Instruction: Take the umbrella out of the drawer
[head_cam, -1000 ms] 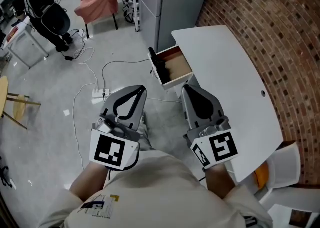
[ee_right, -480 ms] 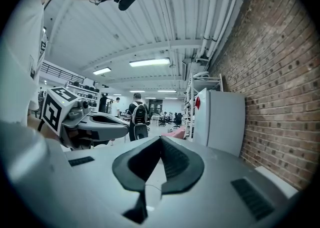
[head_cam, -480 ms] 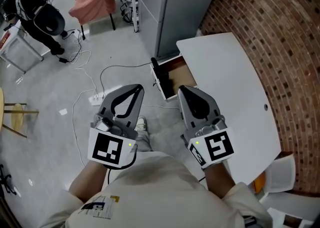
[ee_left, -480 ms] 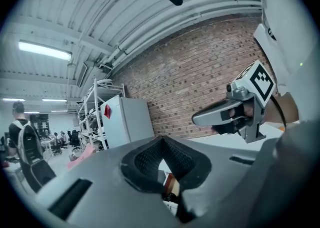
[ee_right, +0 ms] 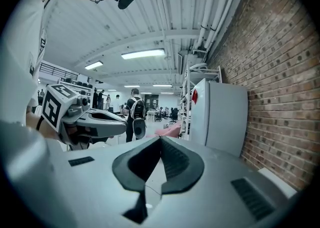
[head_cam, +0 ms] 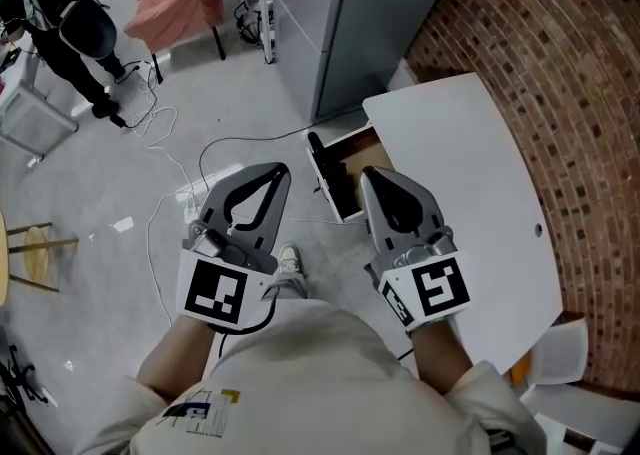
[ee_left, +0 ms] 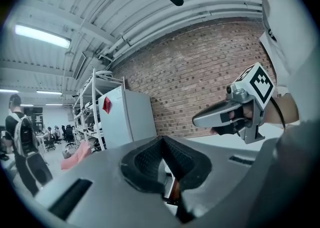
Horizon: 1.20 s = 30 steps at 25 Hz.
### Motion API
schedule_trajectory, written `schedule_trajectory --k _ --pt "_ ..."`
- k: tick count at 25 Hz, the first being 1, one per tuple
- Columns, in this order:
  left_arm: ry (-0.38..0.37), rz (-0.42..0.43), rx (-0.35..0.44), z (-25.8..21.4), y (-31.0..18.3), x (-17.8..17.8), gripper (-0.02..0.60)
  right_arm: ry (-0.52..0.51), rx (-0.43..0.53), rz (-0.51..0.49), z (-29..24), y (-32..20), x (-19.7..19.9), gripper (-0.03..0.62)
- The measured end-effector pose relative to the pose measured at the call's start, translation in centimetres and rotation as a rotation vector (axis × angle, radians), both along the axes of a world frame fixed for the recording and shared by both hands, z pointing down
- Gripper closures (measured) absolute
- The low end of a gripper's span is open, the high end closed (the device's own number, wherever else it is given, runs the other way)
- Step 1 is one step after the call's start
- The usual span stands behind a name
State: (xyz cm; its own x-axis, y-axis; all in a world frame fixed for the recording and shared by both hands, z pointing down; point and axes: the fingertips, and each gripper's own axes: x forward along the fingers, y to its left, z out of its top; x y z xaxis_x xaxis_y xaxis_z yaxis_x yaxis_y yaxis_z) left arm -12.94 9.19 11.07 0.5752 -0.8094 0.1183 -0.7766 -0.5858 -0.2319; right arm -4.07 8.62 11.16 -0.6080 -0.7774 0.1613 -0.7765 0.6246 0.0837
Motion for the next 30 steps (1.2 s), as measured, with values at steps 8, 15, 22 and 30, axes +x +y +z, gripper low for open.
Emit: schedule_trajectory --k 8,15,22,30 --pt "-0.012 0.019 -0.028 0.9 -6.9 -2.3 0.574 0.019 -0.017 0.051 0.8 -6.9 -1.6 0.586" --pt "-0.03 0.044 -0.043 1.7 -10.5 -2.2 0.574 0.028 -0.036 0.095 1.9 -10.5 -0.7 0.586" --pt "-0.014 0.031 -0.067 2.8 -12.7 -0.3 0.574 0.015 -0.051 0.09 3.1 -12.4 1.5 0.586" --pt "-0.038 0.006 -0.087 3.2 -13.9 2.3 0.574 -0.031 -0.069 0.074 4.0 -13.9 4.4 0.586"
